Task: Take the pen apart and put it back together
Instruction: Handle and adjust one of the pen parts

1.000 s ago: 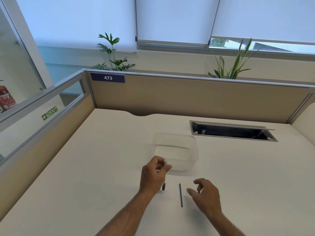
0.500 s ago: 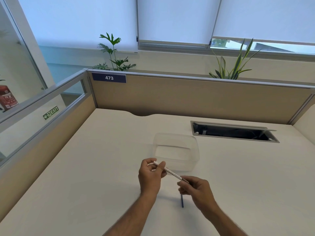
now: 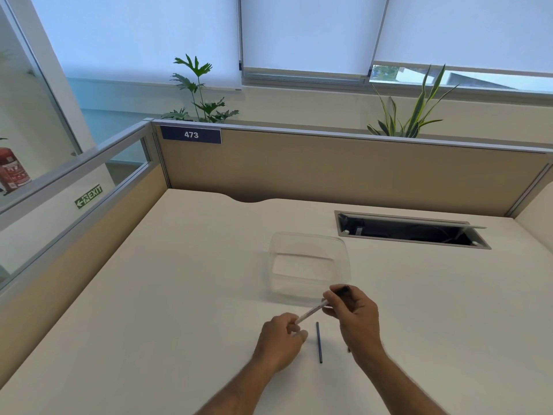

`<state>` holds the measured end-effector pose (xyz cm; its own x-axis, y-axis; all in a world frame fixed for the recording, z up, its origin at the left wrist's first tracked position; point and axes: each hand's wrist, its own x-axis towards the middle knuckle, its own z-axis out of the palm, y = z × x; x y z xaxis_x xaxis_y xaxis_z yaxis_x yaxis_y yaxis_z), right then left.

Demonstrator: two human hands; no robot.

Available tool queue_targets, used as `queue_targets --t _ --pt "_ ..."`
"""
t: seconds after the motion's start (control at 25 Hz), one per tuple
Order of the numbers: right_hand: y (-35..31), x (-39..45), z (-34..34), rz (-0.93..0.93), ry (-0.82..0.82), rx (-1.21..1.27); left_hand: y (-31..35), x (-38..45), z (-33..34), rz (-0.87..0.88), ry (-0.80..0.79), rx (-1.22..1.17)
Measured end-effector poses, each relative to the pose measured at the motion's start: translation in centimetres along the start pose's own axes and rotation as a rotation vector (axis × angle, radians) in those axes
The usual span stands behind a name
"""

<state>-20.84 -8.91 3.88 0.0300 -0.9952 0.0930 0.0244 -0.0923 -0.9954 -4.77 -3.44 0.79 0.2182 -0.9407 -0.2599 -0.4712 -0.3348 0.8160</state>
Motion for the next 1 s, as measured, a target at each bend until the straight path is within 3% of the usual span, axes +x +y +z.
queue_targets --t 0.08,0.24,0.44,0.84,1.0 --pt "-0.1 0.0 0.4 -0.071 -0.010 -0.115 -0.9 0.1 -0.1 0.088 -0.024 0.183" --pt "0.2 0.0 1.0 -0.120 -0.016 -0.229 -3.0 0.6 -1.1 0.248 0.138 0.572" --pt "0.0 -0.1 1.6 -0.183 -0.026 -0.322 -5.7 1.0 -2.5 0.249 0.132 0.871" --pt "-0.3 0.3 2.7 -0.356 -0.058 -0.484 -6.7 0.2 -2.9 0.212 0.095 0.869" --pt "0.6 0.0 3.2 -0.291 -0.147 -0.535 -6.8 0.2 -2.9 0.215 0.099 0.871"
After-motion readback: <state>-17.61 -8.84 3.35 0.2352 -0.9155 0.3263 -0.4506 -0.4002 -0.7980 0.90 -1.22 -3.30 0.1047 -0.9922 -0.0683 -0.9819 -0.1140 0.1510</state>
